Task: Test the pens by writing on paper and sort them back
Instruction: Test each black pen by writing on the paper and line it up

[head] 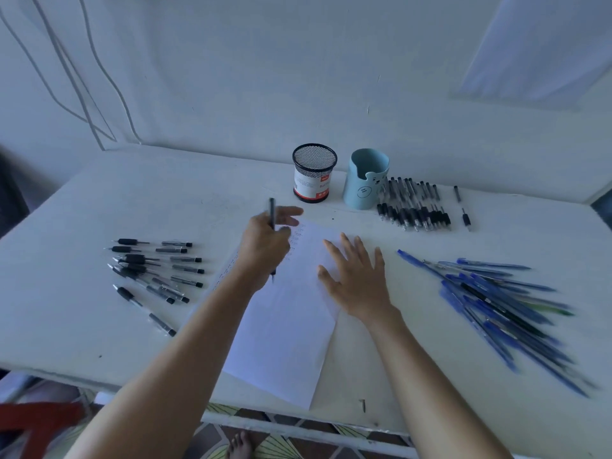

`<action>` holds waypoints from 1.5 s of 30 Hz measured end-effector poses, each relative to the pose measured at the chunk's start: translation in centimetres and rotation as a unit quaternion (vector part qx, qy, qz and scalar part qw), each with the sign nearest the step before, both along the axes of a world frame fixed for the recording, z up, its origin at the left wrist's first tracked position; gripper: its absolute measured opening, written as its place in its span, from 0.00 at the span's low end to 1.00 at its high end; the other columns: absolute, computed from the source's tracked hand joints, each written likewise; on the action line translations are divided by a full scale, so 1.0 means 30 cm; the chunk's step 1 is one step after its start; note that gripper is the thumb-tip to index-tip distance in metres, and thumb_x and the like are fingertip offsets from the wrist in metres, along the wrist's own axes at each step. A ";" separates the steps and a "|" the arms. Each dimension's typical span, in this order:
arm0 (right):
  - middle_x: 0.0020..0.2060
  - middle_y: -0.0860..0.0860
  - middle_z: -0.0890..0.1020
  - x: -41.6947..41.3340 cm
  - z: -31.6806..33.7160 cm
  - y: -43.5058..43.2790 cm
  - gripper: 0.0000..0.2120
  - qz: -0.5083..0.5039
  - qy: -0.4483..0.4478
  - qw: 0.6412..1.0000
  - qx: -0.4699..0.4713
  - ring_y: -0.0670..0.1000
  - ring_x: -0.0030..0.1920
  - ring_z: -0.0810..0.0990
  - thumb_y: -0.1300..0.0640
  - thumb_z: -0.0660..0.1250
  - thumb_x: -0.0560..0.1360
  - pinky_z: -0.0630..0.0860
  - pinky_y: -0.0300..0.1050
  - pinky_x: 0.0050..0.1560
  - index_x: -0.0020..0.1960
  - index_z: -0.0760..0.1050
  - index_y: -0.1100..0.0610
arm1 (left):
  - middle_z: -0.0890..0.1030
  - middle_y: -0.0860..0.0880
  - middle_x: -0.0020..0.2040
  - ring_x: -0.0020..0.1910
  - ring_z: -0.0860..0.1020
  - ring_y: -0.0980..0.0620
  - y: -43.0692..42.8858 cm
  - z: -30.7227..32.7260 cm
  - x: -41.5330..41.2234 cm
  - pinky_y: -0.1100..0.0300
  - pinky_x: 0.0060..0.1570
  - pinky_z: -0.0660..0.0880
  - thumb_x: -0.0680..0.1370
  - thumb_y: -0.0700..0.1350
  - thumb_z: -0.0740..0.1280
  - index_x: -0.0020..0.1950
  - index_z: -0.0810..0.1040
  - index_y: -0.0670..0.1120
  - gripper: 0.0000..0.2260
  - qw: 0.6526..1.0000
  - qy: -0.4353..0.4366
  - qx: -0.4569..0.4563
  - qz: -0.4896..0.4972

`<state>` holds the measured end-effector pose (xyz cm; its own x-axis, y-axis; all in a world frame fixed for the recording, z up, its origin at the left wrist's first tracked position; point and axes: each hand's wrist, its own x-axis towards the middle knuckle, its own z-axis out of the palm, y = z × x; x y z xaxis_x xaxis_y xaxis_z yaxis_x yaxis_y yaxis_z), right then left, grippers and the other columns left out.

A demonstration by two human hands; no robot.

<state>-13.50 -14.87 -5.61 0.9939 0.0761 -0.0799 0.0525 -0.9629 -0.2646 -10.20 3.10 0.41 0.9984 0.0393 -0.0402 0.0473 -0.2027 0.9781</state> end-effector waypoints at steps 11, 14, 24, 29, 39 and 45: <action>0.80 0.48 0.52 -0.003 0.000 0.008 0.29 -0.001 -0.030 0.999 0.021 0.53 0.80 0.45 0.33 0.57 0.75 0.39 0.59 0.77 0.74 0.60 0.41 | 0.82 0.39 0.41 0.39 0.84 0.45 0.043 -0.087 0.117 0.56 0.46 0.80 0.84 0.46 0.62 0.44 0.78 0.38 0.14 0.968 0.021 -0.228 0.100; 0.80 0.49 0.54 0.000 0.001 0.009 0.30 -0.001 -0.036 0.999 0.031 0.54 0.80 0.48 0.34 0.59 0.75 0.41 0.60 0.77 0.73 0.61 0.41 | 0.83 0.43 0.39 0.38 0.83 0.48 0.056 -0.100 0.115 0.56 0.42 0.81 0.75 0.38 0.74 0.43 0.77 0.39 0.07 0.990 -0.010 -0.121 0.072; 0.79 0.48 0.57 0.007 -0.006 0.013 0.33 -0.014 -0.053 0.998 0.032 0.54 0.79 0.51 0.31 0.56 0.69 0.44 0.60 0.76 0.71 0.62 0.41 | 0.65 0.48 0.23 0.26 0.65 0.49 0.076 -0.124 0.076 0.57 0.28 0.61 0.60 0.36 0.64 0.27 0.60 0.45 0.12 0.993 -0.001 0.115 0.039; 0.79 0.48 0.57 0.007 -0.010 0.012 0.31 -0.013 -0.056 0.998 0.028 0.54 0.79 0.51 0.33 0.60 0.72 0.44 0.60 0.76 0.72 0.62 0.41 | 0.61 0.46 0.27 0.30 0.59 0.49 0.069 -0.126 0.084 0.58 0.30 0.56 0.63 0.31 0.63 0.28 0.59 0.46 0.15 0.989 -0.005 0.145 0.037; 0.79 0.47 0.56 0.005 -0.010 0.013 0.30 -0.014 -0.051 0.998 0.033 0.53 0.80 0.50 0.32 0.60 0.72 0.44 0.60 0.77 0.72 0.62 0.40 | 0.58 0.46 0.31 0.33 0.56 0.50 0.066 -0.127 0.078 0.56 0.31 0.52 0.62 0.32 0.60 0.30 0.56 0.45 0.13 0.989 -0.018 0.145 0.015; 0.79 0.47 0.56 0.008 -0.009 0.012 0.32 -0.016 -0.045 0.999 0.026 0.53 0.80 0.49 0.31 0.56 0.70 0.43 0.60 0.77 0.72 0.61 0.40 | 0.59 0.45 0.31 0.33 0.57 0.50 0.064 -0.130 0.075 0.59 0.28 0.52 0.64 0.30 0.60 0.31 0.58 0.45 0.14 0.988 -0.018 0.153 0.017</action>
<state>-13.27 -14.50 -5.88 0.9988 0.0465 0.0127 0.0482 -0.9494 -0.3103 -7.94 5.02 -3.48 0.9968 0.0783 0.0135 0.0266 -0.4888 0.8720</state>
